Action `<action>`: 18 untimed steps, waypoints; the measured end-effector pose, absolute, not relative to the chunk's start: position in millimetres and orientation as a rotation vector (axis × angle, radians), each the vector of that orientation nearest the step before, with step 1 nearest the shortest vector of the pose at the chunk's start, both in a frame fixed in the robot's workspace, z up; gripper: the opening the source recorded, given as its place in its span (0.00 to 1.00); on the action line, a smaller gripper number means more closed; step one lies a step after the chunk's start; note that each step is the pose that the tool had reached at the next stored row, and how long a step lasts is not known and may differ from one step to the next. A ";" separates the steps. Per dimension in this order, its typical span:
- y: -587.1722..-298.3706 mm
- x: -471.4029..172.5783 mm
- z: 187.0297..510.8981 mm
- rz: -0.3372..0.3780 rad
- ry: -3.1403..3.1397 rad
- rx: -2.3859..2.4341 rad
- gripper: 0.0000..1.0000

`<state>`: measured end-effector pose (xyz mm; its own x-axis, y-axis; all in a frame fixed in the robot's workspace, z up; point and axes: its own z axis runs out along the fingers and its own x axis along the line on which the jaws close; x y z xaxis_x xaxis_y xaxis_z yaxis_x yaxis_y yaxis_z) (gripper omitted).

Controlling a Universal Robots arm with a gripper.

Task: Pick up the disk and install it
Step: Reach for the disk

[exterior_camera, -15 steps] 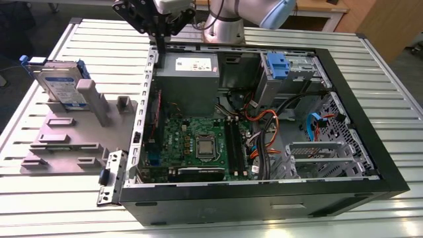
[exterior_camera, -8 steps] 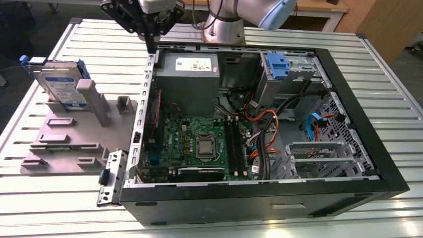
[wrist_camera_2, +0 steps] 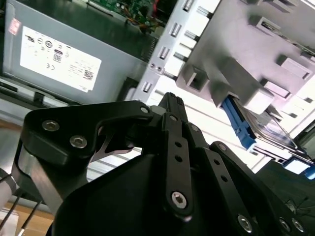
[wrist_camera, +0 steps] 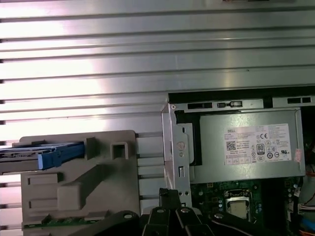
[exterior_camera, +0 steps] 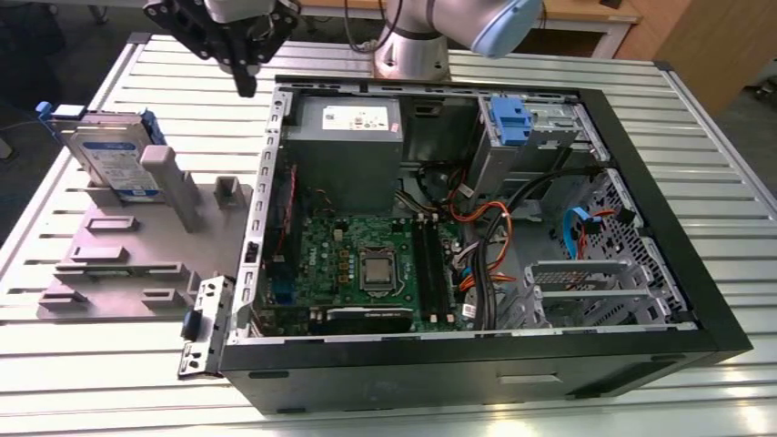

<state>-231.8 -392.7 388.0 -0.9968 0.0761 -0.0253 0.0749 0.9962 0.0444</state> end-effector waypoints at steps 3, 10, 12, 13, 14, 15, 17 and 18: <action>-391.9 -243.4 387.6 0.068 3.112 0.118 0.11; -390.4 -265.3 386.9 0.068 3.112 0.118 0.11; -390.2 -269.6 386.7 0.068 3.112 0.118 0.11; -390.2 -271.7 386.6 0.068 3.112 0.118 0.11; -390.1 -273.5 386.6 0.068 3.112 0.118 0.11; -390.1 -274.6 386.6 0.068 3.112 0.118 0.11; -390.0 -275.0 386.5 0.068 3.112 0.118 0.11; -390.0 -275.1 386.6 0.068 3.112 0.118 0.11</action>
